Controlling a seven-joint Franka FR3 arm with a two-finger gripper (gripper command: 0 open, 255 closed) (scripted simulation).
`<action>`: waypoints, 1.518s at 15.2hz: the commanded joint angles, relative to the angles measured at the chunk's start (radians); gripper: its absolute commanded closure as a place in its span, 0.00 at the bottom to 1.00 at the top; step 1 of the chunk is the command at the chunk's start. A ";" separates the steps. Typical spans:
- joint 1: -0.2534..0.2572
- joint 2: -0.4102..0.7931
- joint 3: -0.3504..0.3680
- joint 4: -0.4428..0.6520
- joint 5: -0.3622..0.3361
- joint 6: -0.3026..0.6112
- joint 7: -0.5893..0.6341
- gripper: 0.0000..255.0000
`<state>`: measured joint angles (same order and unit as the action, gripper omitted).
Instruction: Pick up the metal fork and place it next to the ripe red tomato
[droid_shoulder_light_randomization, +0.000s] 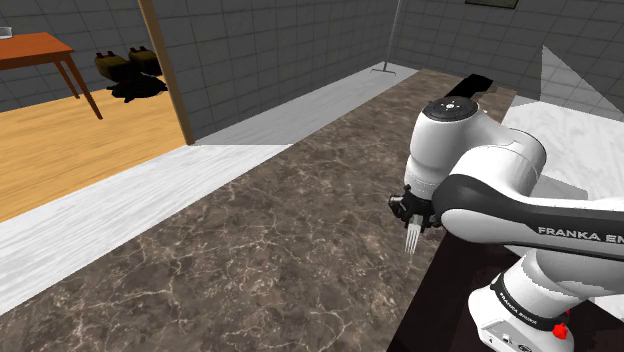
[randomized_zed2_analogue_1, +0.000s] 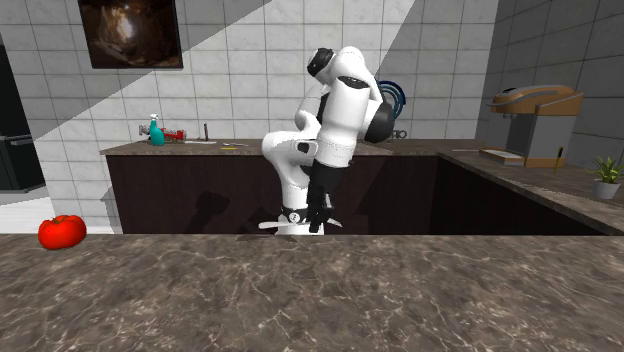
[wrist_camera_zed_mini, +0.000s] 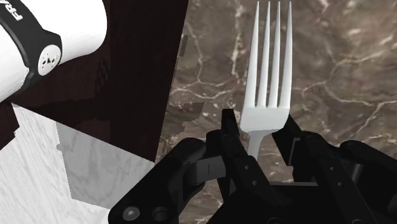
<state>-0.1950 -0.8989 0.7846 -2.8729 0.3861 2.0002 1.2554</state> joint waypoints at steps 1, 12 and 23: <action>-0.002 -0.018 -0.021 0.020 -0.015 -0.037 -0.007 1.00; -0.014 -0.082 -0.111 0.127 -0.082 -0.203 -0.033 1.00; -0.106 -0.099 -0.280 0.108 -0.221 -0.193 -0.195 1.00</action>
<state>-0.2843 -1.0021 0.5253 -2.7519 0.1847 1.7876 1.0870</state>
